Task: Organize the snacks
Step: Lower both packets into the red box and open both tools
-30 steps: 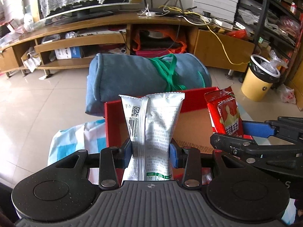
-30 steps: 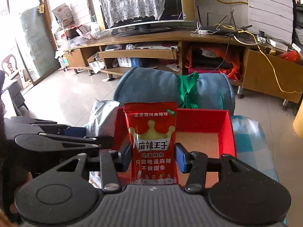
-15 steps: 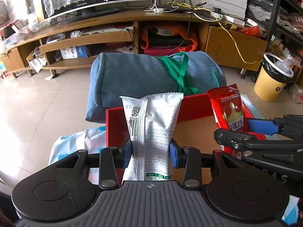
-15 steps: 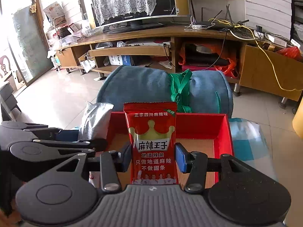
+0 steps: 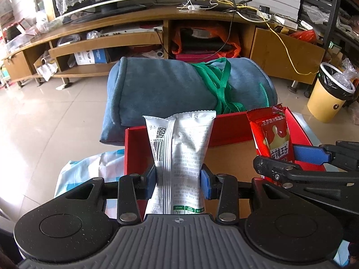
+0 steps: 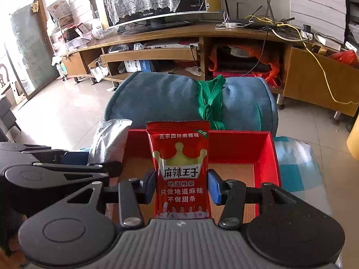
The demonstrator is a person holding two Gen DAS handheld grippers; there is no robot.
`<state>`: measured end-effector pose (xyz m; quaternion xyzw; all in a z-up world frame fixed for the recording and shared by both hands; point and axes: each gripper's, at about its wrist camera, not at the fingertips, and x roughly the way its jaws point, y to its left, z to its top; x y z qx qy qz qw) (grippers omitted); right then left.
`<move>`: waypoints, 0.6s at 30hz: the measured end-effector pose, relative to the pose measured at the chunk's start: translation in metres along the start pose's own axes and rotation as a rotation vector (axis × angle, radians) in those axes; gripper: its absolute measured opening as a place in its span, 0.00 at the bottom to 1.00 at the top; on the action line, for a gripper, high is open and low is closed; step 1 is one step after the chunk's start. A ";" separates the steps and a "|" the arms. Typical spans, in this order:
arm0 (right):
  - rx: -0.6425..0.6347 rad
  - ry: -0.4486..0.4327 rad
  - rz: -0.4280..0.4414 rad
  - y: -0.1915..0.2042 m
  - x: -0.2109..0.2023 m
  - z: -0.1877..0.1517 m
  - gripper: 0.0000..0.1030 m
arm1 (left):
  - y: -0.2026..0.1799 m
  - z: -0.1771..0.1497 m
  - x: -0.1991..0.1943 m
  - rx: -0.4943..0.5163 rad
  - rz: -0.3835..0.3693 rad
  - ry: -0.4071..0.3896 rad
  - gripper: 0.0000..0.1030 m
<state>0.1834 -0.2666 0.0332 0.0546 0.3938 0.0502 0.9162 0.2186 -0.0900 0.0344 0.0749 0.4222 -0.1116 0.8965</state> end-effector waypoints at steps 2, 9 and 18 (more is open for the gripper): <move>0.006 0.008 -0.001 -0.001 0.003 -0.001 0.41 | -0.001 0.000 0.004 0.001 0.004 0.006 0.46; -0.002 0.053 -0.010 -0.003 0.023 -0.006 0.41 | -0.003 -0.001 0.019 0.003 0.022 0.042 0.46; 0.012 0.105 -0.017 -0.008 0.043 -0.011 0.41 | -0.004 -0.006 0.033 0.015 0.039 0.096 0.47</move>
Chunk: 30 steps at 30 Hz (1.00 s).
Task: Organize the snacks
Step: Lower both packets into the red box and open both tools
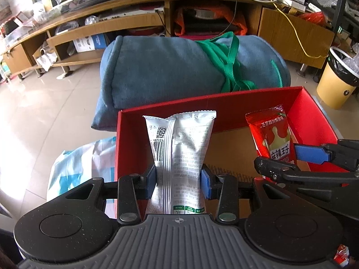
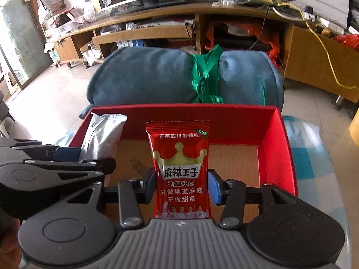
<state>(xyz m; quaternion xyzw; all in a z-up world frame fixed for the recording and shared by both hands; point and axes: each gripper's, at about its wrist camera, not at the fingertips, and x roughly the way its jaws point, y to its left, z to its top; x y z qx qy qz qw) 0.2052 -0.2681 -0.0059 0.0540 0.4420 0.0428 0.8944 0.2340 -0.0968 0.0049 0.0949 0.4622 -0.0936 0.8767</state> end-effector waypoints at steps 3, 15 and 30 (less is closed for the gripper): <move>-0.005 0.020 -0.002 0.000 0.005 -0.002 0.41 | -0.001 -0.002 0.003 0.004 0.003 0.012 0.48; -0.022 0.050 -0.044 0.002 0.005 -0.003 0.43 | -0.003 -0.004 0.003 0.023 0.026 0.019 0.55; -0.014 0.035 -0.044 0.001 -0.009 0.002 0.45 | 0.000 -0.002 -0.012 -0.002 0.058 -0.011 0.68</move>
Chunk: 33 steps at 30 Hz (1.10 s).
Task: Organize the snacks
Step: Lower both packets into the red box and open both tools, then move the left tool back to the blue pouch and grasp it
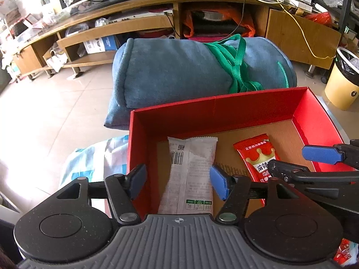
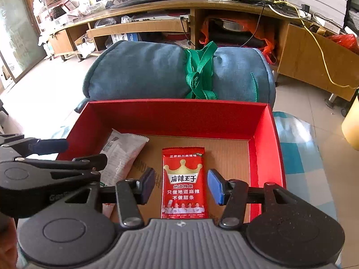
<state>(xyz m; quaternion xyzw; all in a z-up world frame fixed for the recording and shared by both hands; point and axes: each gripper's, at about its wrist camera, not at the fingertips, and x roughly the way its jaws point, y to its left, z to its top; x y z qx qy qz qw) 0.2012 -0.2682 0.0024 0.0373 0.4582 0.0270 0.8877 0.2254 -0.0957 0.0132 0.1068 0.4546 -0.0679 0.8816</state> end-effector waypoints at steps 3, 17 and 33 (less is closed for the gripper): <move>-0.006 -0.002 -0.006 0.002 -0.002 0.000 0.45 | 0.001 -0.001 -0.003 0.005 0.009 -0.007 0.69; -0.031 -0.042 -0.045 0.015 -0.040 -0.013 0.48 | 0.002 -0.017 -0.041 0.045 0.057 -0.082 0.77; -0.036 -0.047 -0.003 0.036 -0.083 -0.053 0.51 | 0.014 -0.061 -0.077 0.026 0.036 -0.086 0.81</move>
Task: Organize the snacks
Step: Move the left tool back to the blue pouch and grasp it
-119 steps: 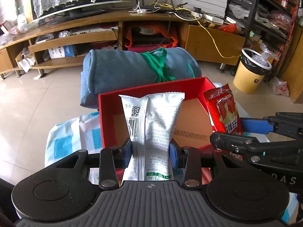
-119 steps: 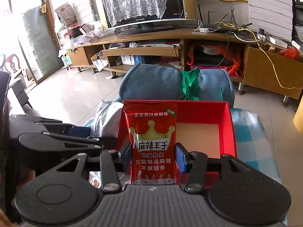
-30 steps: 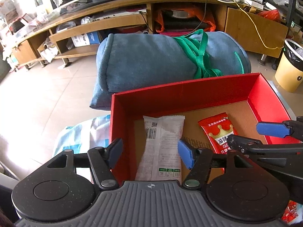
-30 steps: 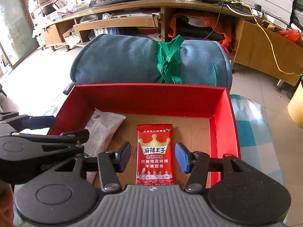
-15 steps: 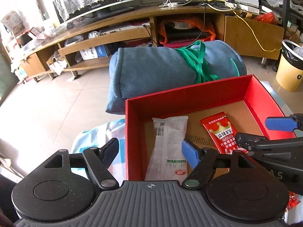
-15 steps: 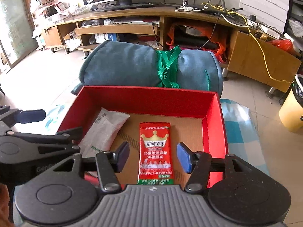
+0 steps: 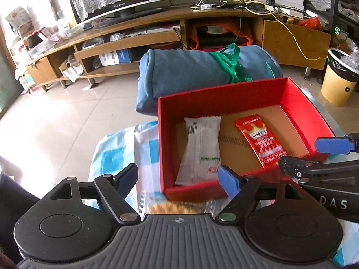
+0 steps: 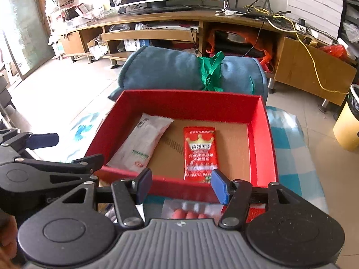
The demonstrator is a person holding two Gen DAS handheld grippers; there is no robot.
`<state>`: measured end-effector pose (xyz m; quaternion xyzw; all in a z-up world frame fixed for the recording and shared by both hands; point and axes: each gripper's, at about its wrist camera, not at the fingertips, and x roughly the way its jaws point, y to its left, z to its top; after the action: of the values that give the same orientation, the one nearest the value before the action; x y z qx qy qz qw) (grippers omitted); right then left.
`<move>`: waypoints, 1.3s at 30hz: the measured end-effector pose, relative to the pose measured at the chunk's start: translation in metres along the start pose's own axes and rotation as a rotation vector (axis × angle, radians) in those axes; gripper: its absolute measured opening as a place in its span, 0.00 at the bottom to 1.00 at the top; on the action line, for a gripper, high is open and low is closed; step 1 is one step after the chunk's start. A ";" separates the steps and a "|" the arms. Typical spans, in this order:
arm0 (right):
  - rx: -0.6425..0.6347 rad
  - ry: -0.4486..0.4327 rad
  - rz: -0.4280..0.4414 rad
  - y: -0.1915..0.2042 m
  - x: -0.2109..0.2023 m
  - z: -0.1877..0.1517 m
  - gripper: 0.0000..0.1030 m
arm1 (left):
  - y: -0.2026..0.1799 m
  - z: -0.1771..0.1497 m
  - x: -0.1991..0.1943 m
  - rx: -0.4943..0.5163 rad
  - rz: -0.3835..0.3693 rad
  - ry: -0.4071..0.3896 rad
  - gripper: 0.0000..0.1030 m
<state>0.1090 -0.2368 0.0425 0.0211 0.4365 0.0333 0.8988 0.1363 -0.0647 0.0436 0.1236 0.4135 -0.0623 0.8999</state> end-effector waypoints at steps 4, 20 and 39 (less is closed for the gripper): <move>-0.006 0.017 0.015 0.007 -0.009 -0.016 0.51 | 0.005 -0.015 -0.008 0.005 -0.011 0.014 0.83; -0.019 0.110 0.058 0.021 -0.027 -0.074 0.51 | 0.010 -0.096 -0.019 0.016 -0.093 0.211 0.84; 0.001 0.146 0.118 0.018 -0.038 -0.093 0.56 | -0.010 -0.145 0.001 -0.035 -0.151 0.420 0.79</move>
<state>0.0113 -0.2207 0.0159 0.0446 0.4987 0.0872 0.8612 0.0292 -0.0350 -0.0503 0.0871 0.6009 -0.0953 0.7889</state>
